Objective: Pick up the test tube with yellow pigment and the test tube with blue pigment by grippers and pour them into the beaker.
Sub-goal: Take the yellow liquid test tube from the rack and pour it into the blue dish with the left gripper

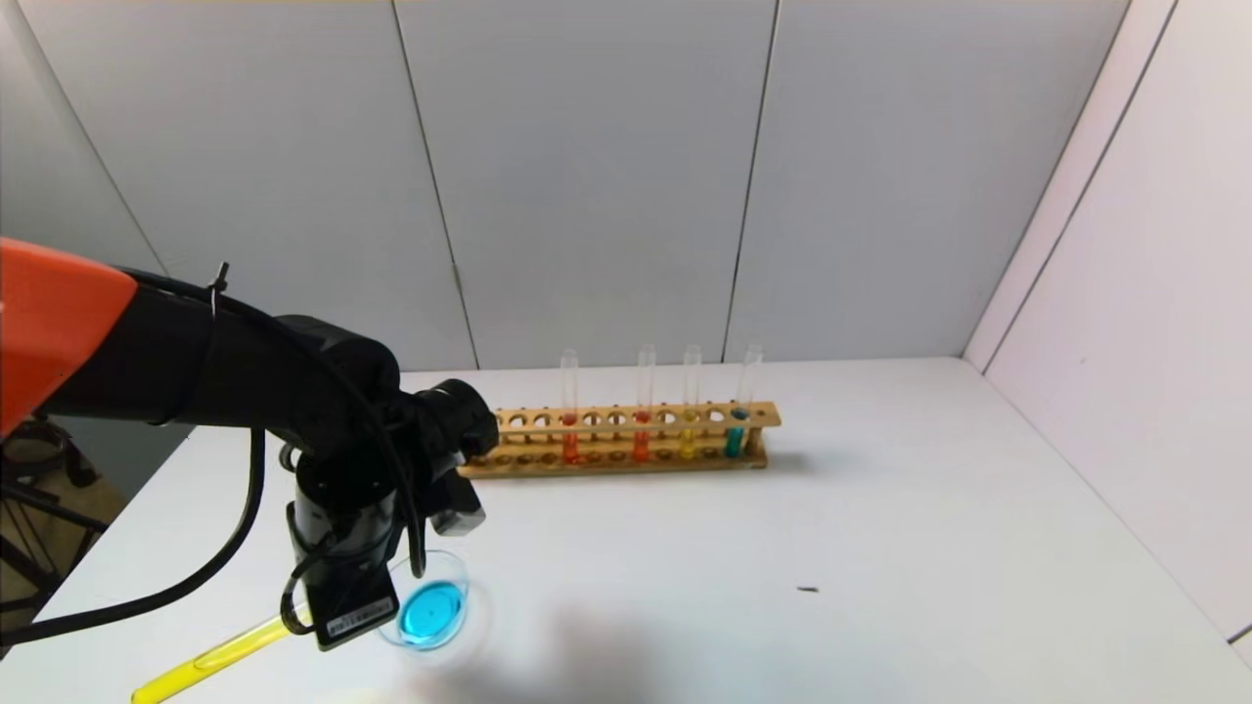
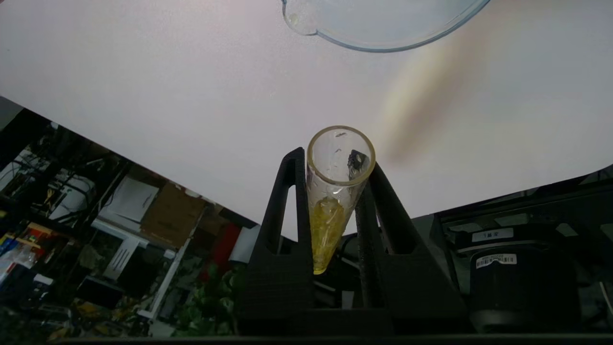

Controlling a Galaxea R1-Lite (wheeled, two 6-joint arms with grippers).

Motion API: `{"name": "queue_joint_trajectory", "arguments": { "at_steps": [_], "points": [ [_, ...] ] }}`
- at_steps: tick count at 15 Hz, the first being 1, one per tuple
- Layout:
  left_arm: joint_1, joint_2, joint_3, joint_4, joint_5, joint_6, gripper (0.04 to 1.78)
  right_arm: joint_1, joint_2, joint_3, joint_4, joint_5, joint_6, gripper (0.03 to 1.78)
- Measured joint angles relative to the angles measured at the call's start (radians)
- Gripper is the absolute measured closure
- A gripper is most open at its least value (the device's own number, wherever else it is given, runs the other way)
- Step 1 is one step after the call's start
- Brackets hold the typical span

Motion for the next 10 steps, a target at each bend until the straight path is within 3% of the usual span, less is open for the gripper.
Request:
{"name": "queue_joint_trajectory", "arguments": {
  "at_steps": [10],
  "points": [
    [0.0,0.074,-0.057,0.112,0.023,0.01,1.51,0.0,0.0,0.0,0.0,0.0,0.0,0.07]
  ]
}}
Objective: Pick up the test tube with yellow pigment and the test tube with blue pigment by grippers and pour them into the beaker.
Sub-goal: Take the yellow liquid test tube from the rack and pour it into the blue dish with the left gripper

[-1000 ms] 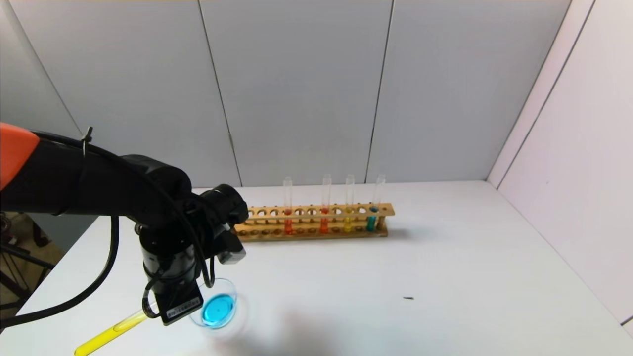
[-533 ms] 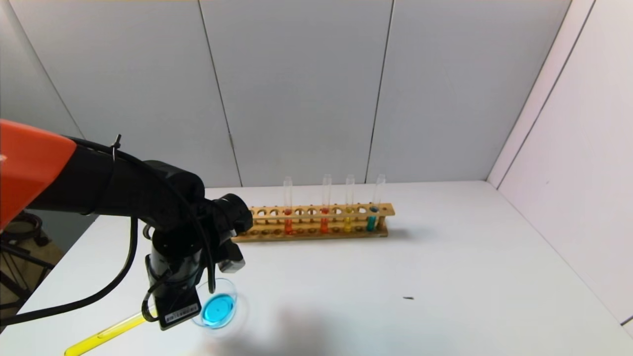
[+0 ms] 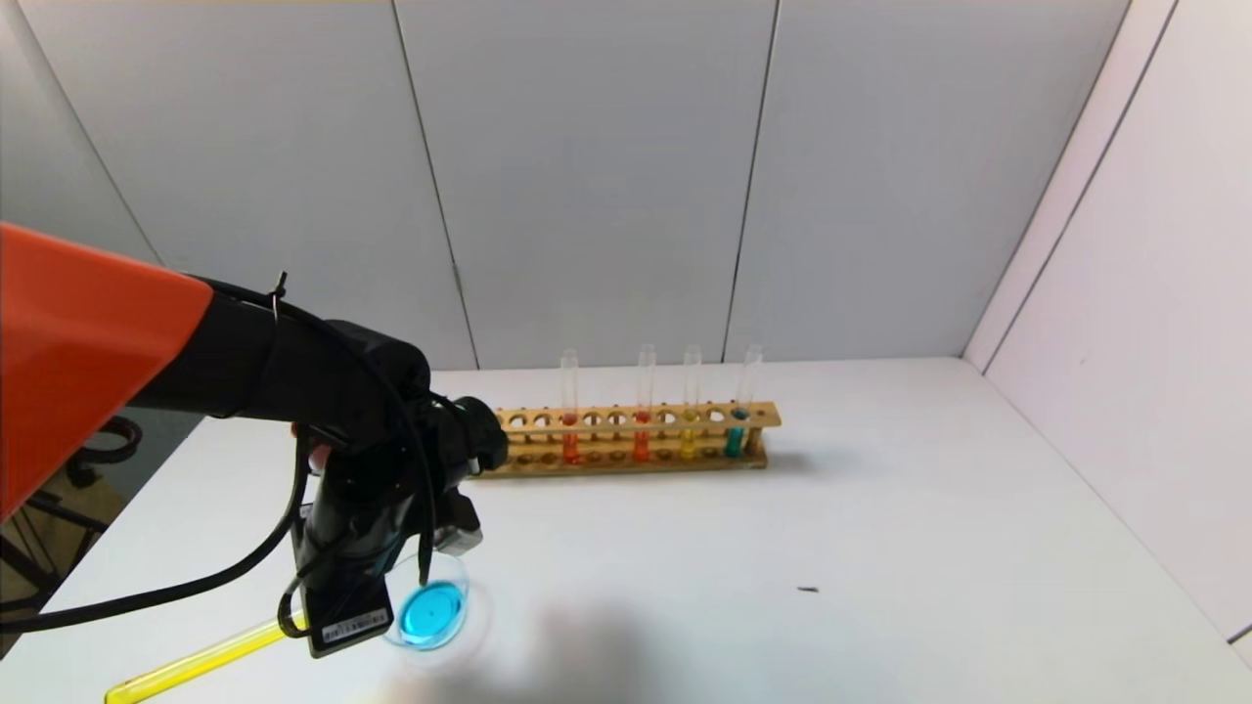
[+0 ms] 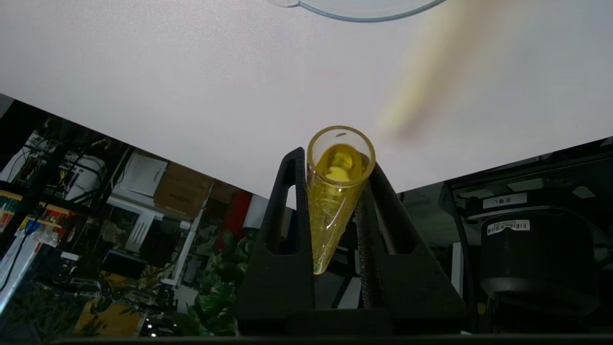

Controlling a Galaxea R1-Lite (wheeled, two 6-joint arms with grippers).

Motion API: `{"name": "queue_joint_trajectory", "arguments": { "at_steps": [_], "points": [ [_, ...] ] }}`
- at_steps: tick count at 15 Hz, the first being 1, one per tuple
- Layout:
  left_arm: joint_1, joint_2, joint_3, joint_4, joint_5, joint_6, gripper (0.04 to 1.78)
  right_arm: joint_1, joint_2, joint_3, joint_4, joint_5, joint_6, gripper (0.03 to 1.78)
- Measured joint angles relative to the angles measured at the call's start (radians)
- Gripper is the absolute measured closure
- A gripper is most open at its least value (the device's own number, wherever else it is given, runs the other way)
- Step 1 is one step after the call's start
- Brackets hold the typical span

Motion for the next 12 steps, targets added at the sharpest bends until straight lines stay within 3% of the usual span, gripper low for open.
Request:
{"name": "queue_joint_trajectory", "arguments": {
  "at_steps": [12],
  "points": [
    [-0.013,0.089,-0.124,0.108,0.011,0.003,1.51,0.0,0.0,0.0,0.0,0.0,0.0,0.07]
  ]
}}
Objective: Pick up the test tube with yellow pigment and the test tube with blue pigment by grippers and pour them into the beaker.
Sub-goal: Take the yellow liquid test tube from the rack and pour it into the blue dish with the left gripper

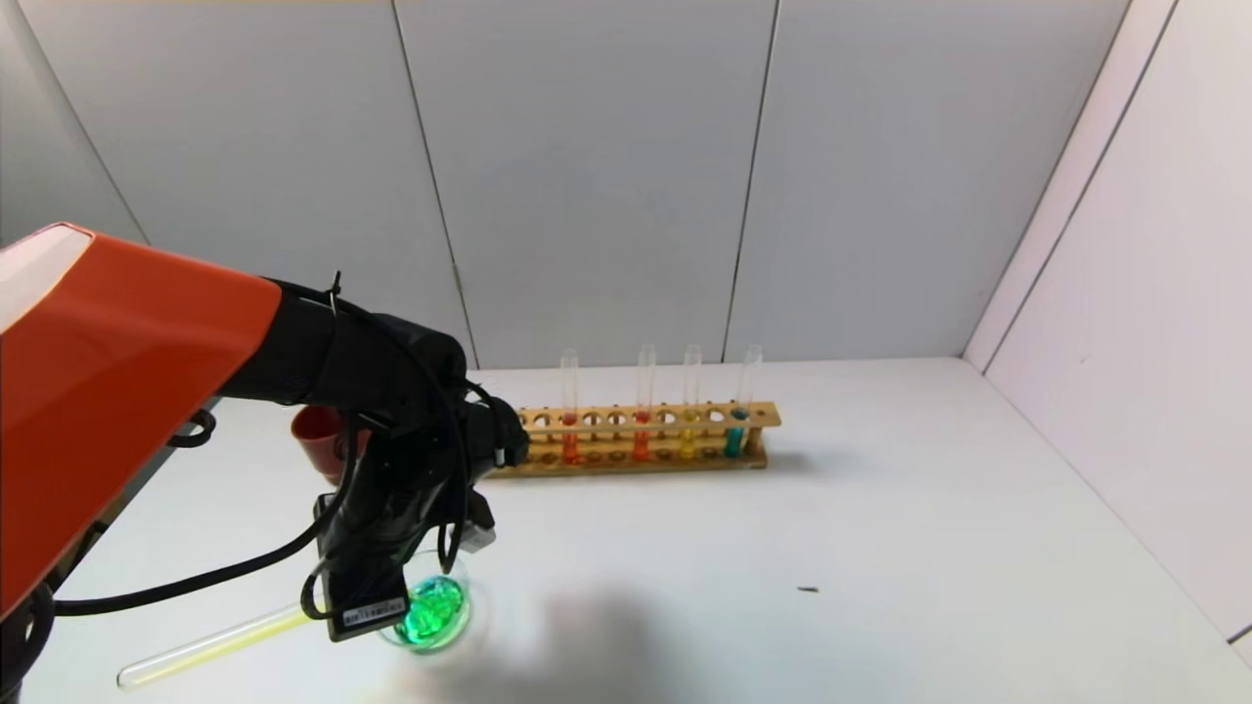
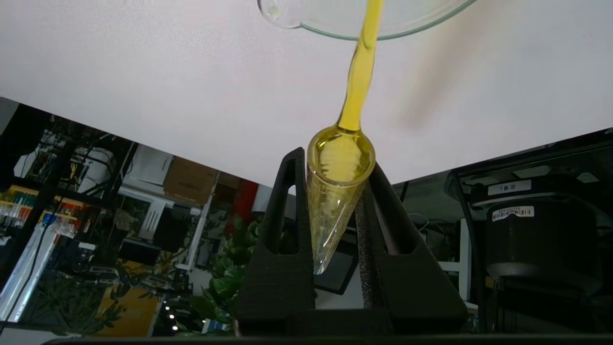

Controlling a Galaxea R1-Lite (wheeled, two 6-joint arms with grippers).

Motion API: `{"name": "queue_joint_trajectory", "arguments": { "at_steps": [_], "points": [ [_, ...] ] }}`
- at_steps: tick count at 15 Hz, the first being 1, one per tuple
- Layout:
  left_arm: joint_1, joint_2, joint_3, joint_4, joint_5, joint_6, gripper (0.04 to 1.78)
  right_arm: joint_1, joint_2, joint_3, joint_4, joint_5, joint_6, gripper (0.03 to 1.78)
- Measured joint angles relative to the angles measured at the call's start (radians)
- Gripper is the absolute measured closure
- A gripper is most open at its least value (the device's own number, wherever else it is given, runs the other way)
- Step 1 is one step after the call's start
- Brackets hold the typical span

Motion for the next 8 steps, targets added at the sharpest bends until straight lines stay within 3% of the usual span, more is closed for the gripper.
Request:
{"name": "queue_joint_trajectory", "arguments": {
  "at_steps": [8],
  "points": [
    [-0.022,0.068,-0.112,0.112,0.047,-0.003,1.51,0.0,0.0,0.0,0.0,0.0,0.0,0.07]
  ]
}}
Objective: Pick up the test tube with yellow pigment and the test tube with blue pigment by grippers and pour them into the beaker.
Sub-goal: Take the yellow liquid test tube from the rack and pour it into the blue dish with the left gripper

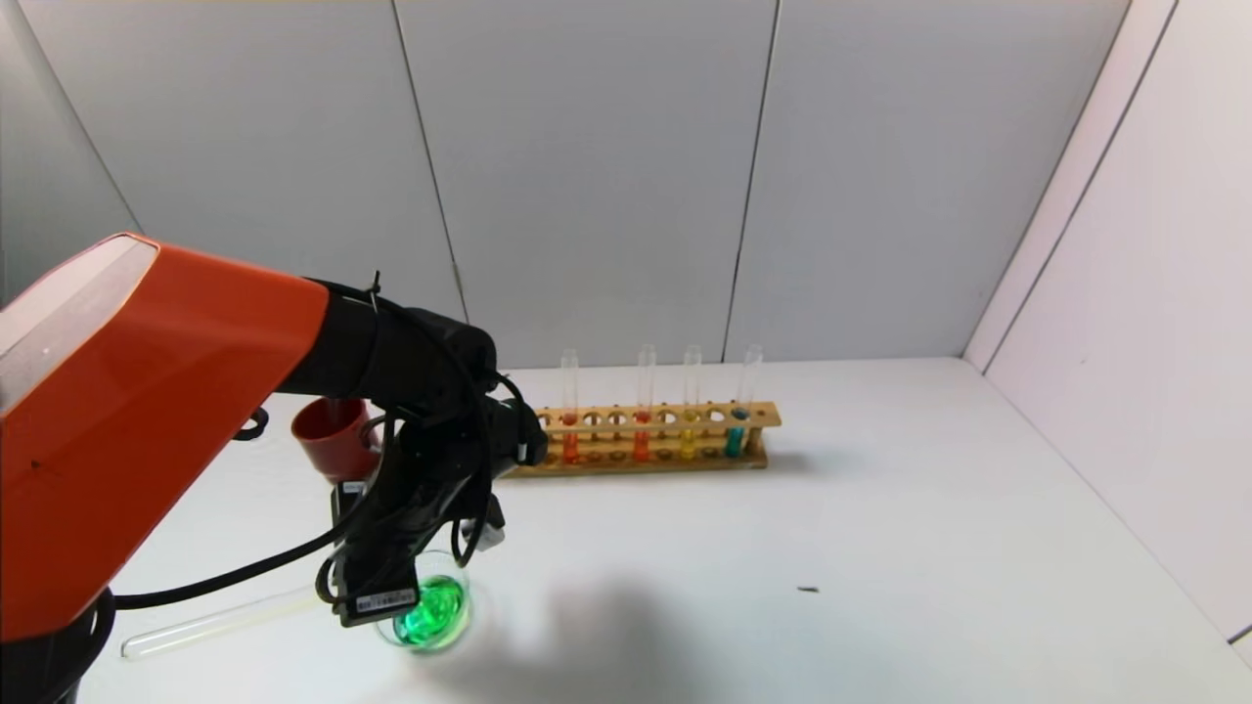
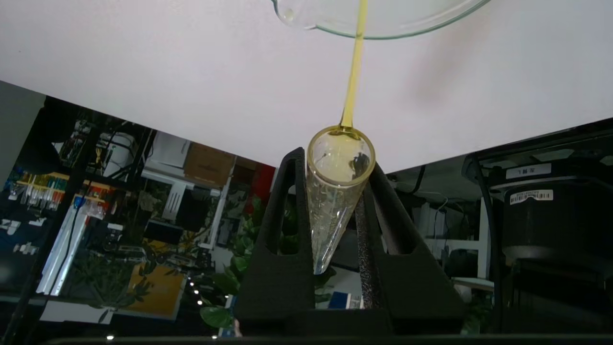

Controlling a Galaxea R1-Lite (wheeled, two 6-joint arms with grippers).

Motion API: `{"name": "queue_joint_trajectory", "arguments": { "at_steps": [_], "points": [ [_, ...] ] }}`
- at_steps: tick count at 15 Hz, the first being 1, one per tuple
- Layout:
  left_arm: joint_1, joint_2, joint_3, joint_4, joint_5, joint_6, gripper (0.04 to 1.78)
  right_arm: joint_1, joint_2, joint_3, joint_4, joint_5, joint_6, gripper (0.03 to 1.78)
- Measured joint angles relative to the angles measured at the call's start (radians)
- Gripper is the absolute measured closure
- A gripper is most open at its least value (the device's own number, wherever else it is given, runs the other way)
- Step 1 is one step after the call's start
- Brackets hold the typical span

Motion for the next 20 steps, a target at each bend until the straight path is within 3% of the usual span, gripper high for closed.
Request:
{"name": "queue_joint_trajectory", "arguments": {
  "at_steps": [10,20],
  "points": [
    [-0.028,0.098,-0.16,0.132,0.039,-0.011,1.51,0.0,0.0,0.0,0.0,0.0,0.0,0.07],
    [-0.032,0.126,-0.18,0.148,0.044,-0.017,1.51,0.0,0.0,0.0,0.0,0.0,0.0,0.07]
  ]
}}
